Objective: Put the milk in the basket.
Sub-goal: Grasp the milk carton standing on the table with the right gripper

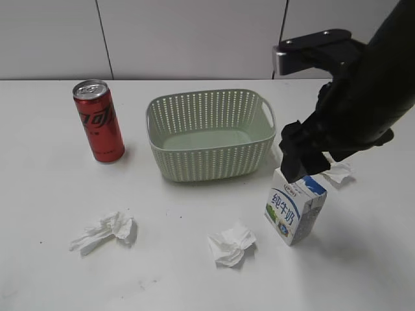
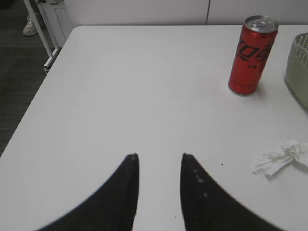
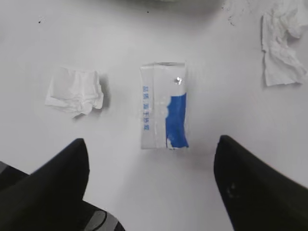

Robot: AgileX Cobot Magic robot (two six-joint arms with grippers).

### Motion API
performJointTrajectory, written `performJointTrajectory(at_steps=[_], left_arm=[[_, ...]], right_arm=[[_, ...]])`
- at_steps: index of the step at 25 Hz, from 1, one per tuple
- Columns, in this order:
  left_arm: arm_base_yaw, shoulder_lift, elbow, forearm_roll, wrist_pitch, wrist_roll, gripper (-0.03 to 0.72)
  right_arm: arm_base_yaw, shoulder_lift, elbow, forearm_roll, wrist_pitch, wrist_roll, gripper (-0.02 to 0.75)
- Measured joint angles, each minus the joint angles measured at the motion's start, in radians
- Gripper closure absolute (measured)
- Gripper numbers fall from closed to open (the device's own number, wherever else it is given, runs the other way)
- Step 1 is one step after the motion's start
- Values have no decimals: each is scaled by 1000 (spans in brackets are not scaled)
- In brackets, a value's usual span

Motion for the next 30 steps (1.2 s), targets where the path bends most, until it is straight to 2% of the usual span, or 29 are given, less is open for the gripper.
performJointTrajectory(at_steps=[12,19,22,27,30], left_arm=[[0,0,0,0,0,0,467],[0,0,0,0,0,0,467],[0,0,0,0,0,0,467],[0,0,0,0,0,0,467],[0,0,0,0,0,0,467]], right_arm=[[11,250,-16,-55,-12,57,125],[11,367,-16,-56,-28,59,181],[11,386,-16,-60,-32,59,233],[11,392,-17,-66,-45,59,383],[11,392,-20,-66,-42,58,386]])
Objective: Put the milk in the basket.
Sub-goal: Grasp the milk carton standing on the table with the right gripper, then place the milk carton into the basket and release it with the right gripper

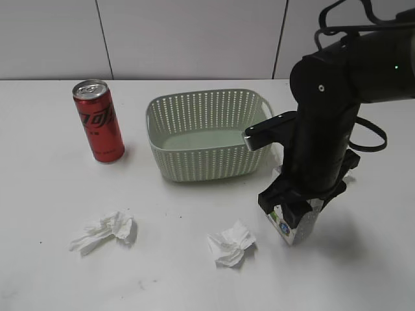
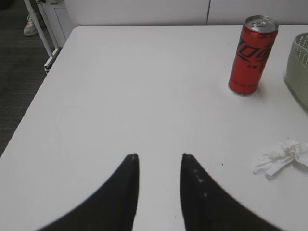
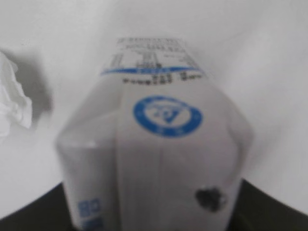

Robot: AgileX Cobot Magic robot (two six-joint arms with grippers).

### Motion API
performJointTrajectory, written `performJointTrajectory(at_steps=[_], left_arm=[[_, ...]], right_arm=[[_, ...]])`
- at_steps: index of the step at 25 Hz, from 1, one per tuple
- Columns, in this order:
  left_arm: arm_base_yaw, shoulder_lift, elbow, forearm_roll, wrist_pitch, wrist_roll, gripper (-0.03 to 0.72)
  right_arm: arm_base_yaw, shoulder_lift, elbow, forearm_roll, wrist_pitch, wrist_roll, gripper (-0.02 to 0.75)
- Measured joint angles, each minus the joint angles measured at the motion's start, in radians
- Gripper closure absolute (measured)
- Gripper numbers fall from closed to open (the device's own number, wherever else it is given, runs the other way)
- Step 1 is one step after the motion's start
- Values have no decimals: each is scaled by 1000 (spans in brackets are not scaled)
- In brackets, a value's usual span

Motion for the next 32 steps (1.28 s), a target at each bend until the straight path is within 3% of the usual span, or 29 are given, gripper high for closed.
performJointTrajectory(at_steps=[5,11,22,32], left_arm=[[0,0,0,0,0,0,467],[0,0,0,0,0,0,467],[0,0,0,0,0,0,467],[0,0,0,0,0,0,467]], right_arm=[[0,1,-73,0,119,-37,386],[0,1,-271,4,328,-86,387],[0,26,-668,7,345,-105,387],[0,333,-920,-1,352,-131,388]])
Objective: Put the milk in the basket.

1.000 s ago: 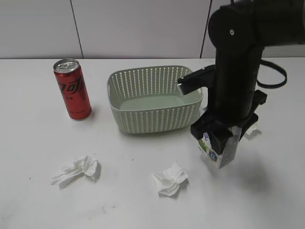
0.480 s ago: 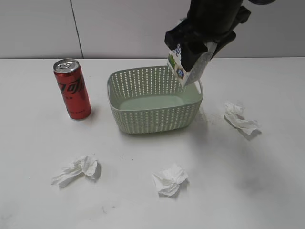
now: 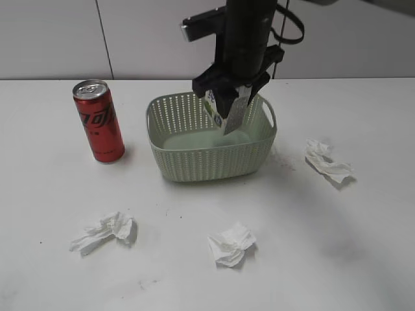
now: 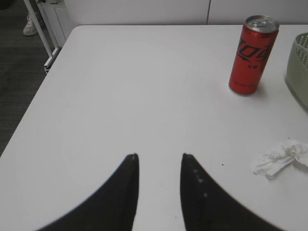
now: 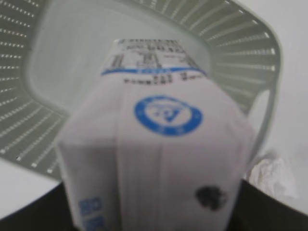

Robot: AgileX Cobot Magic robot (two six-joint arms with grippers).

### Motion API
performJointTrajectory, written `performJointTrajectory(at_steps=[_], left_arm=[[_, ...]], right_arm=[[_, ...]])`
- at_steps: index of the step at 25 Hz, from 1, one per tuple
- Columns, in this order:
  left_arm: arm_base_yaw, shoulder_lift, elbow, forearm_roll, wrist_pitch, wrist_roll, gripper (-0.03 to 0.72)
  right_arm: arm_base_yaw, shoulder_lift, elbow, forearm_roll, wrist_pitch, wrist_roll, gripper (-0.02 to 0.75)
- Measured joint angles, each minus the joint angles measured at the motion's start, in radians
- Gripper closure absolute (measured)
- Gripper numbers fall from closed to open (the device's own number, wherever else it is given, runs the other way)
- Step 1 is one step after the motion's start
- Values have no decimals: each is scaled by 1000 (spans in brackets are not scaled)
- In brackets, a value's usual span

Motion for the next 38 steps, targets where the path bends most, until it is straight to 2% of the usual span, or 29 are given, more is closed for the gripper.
performJointTrajectory(at_steps=[10,12,14,16,22,31,34,38], left_arm=[[0,0,0,0,0,0,467],[0,0,0,0,0,0,467],[0,0,0,0,0,0,467],[0,0,0,0,0,0,467],[0,0,0,0,0,0,467],[0,0,0,0,0,0,467],[0,0,0,0,0,0,467],[0,0,0,0,0,0,467]], right_arm=[[0,191,-51,-6,-8,-3,377],[0,193,-54,-6,-21,-12,301],[0,193,-65,-6,-29,-17,164],[0,193,-82,-6,-25,-22,108],[0,106,-114,-5,-15,-30,103],[0,-274,-122,-37,-10,-39,110],[0,-390,-75,-39,-10,-38,115],[0,-570,118,-42,-10,-23,125]])
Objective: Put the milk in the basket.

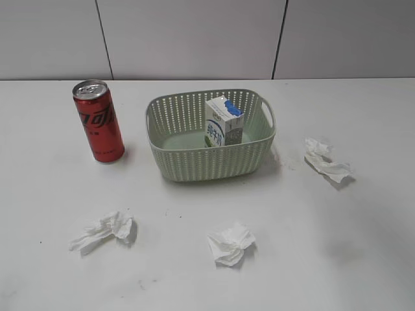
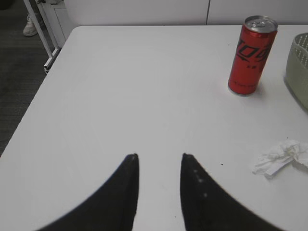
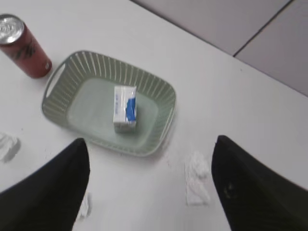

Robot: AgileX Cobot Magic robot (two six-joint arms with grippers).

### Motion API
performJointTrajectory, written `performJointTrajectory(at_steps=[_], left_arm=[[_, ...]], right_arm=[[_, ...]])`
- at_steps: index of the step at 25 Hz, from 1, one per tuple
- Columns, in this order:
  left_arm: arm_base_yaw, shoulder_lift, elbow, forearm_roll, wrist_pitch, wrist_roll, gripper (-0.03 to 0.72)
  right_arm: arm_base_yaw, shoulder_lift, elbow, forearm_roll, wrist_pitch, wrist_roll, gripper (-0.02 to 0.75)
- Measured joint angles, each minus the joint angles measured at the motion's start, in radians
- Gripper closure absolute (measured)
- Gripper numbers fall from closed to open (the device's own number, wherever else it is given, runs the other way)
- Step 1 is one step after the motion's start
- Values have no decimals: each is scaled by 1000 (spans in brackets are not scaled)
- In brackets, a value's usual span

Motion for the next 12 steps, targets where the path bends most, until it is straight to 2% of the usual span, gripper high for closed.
performJointTrajectory(at_steps=[5,9,12], left_arm=[[0,0,0,0,0,0,467],[0,0,0,0,0,0,467],[0,0,0,0,0,0,467]], right_arm=[[0,-225,408,-15,-13,55,141],[0,-398,742,-16,-110,92,141],[-9,-510,928,-18,-160,122,142]])
